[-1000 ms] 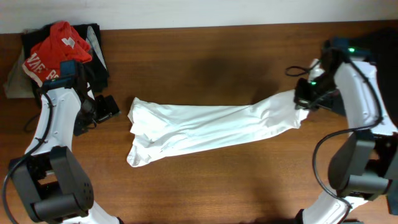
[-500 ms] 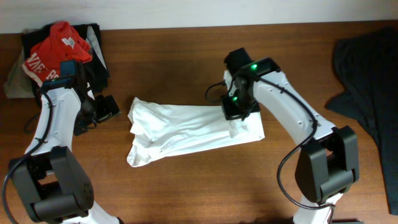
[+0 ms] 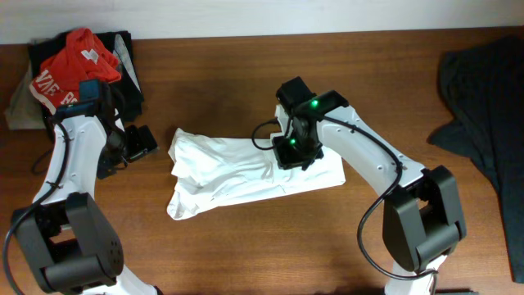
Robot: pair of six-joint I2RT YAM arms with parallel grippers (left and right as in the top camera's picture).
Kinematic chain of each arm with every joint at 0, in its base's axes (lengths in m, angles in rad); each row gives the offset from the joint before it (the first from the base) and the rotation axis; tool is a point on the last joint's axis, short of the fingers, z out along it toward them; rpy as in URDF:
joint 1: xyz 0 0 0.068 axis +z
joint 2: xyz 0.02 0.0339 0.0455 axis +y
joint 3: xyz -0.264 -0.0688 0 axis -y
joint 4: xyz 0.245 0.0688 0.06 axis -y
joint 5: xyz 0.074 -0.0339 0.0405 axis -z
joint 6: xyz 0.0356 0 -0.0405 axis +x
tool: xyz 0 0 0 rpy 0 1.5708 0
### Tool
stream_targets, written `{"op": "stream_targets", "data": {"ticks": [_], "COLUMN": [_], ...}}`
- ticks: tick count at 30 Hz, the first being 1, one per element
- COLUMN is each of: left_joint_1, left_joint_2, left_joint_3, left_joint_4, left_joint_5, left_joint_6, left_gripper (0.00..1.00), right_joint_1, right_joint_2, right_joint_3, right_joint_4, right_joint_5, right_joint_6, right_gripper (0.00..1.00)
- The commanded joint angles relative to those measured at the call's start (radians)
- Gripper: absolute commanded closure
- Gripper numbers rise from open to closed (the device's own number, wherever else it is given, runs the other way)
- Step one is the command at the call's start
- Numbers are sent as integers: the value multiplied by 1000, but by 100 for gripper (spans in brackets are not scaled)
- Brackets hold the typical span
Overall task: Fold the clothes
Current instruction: 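Fold the right end leftward over the strip's middle and release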
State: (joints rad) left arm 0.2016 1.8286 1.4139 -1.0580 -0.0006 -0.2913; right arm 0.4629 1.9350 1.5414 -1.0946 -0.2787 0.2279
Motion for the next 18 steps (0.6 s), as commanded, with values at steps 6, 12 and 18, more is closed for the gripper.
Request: {"op": "stream_targets", "data": {"ticks": [6,12,18], "left_joint_1": [4,4,3], "left_joint_2": [-7,-7,-7], "left_joint_3": [8,8,8], "left_joint_4": [3,5,2], "left_joint_5": [43,118,118], "left_joint_6": [-16,-33,-34], "left_gripper": [1,1,1], "right_joint_1": [-265,-457,-670], "right_joint_2": [2,2,2], "right_joint_3": [46,46,46], "right_joint_4": [-53,35,33], "right_joint_5": [10,83,205], "right_joint_6": [53,129,128], "right_gripper": [1,1,1]}}
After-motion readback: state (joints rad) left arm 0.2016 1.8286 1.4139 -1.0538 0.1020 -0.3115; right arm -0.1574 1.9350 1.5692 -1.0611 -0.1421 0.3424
